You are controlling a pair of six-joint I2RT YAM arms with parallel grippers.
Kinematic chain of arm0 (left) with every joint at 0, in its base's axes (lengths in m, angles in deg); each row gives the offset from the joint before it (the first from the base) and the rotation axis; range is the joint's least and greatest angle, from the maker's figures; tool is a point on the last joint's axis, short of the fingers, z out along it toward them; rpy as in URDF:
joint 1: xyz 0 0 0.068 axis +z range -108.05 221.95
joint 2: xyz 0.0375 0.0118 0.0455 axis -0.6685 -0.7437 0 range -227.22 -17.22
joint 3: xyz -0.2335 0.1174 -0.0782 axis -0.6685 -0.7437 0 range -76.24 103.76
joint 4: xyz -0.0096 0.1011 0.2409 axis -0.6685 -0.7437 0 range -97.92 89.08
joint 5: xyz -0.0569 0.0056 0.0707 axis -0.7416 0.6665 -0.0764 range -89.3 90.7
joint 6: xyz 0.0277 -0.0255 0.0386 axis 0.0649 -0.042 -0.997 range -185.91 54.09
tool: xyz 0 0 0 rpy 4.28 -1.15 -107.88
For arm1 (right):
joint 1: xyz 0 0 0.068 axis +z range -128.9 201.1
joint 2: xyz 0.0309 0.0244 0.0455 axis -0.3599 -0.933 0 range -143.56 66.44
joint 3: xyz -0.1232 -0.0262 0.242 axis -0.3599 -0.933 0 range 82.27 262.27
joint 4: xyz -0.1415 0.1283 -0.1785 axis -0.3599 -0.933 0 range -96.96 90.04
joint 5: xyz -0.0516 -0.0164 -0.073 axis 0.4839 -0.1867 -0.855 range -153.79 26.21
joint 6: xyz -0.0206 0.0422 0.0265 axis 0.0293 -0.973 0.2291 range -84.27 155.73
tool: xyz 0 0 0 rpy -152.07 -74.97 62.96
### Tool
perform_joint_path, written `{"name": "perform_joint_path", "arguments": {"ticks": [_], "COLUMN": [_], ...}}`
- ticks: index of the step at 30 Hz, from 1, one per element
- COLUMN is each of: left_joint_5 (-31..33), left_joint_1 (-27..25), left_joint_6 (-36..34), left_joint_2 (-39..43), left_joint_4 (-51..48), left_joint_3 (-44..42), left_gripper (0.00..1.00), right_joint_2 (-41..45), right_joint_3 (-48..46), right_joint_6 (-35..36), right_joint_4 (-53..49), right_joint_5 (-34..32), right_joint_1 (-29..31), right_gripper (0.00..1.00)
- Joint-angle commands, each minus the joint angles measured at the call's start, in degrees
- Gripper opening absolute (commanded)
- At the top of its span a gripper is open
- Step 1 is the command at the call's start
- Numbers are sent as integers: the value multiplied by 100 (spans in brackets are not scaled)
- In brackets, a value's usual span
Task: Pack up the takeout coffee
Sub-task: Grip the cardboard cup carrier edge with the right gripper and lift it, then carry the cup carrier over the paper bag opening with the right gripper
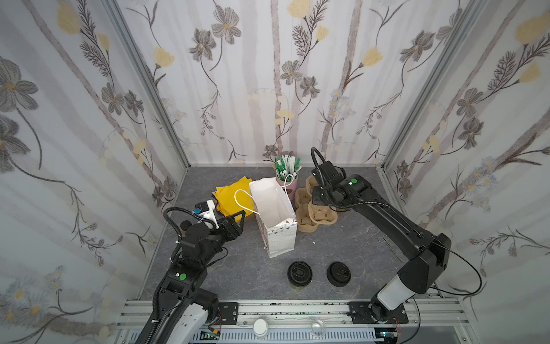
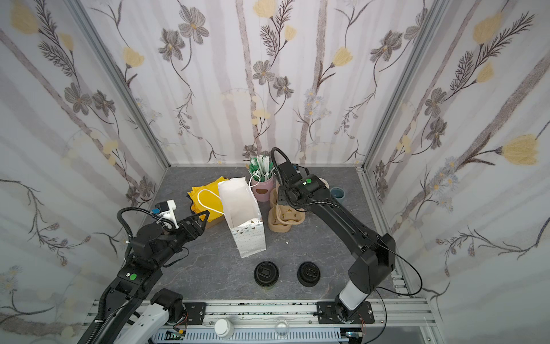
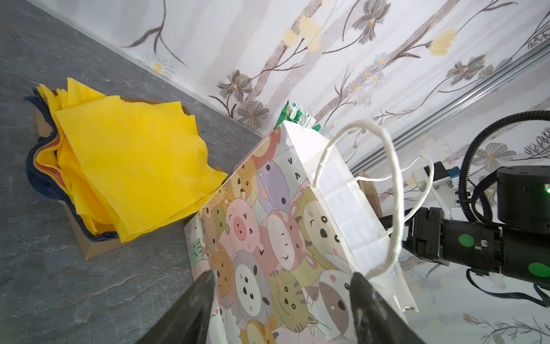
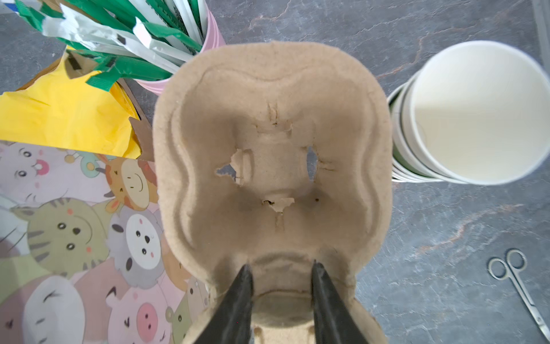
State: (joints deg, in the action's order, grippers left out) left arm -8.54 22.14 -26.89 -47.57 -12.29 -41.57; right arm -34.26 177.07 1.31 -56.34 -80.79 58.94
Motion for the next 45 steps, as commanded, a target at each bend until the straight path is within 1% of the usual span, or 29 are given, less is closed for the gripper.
{"name": "perform_joint_path", "arguments": {"ticks": [1,7,8,12,13,15,17,22,25,28,30,34,45], "left_joint_5": [-200,-257,-191,323,432,484,387,181,108,33,1,-49,-200], "left_joint_1": [13,13,13,8,6,13,8,13,13,12,13,13,12], "left_joint_6": [26,51,84,329,355,377,388,422,387,389,387,387,307], "left_joint_2": [-6,-34,3,413,511,564,488,96,-233,-553,-704,-882,-1026], "left_joint_4": [171,170,163,145,136,127,127,138,174,255,348,550,755], "left_joint_3": [35,58,81,189,235,335,466,728,871,982,1006,989,988], "left_gripper": [73,73,72,70,70,70,72,81,82,81,79,68,44], "right_joint_2": [327,893,1119,1385,1428,1479,1468,1186,967,444,174,-224,-881], "right_joint_3": [-6,45,62,316,396,584,820,1517,1889,2369,2703,3097,3316], "right_joint_6": [44,-71,-95,-203,-206,-227,-220,-134,-17,91,136,186,-45], "right_joint_4": [-429,-925,-994,-1263,-1310,-1362,-1409,-1431,-1270,-1183,-1086,-651,421], "right_joint_5": [-348,-507,-507,-496,-501,-485,-475,-422,-273,-182,-106,-87,-71], "right_joint_1": [135,541,617,873,1094,1241,1356,1624,1797,1956,2036,2139,2143], "right_gripper": [33,33,33,33,33,33,34,34,34,34,34,34,34]}}
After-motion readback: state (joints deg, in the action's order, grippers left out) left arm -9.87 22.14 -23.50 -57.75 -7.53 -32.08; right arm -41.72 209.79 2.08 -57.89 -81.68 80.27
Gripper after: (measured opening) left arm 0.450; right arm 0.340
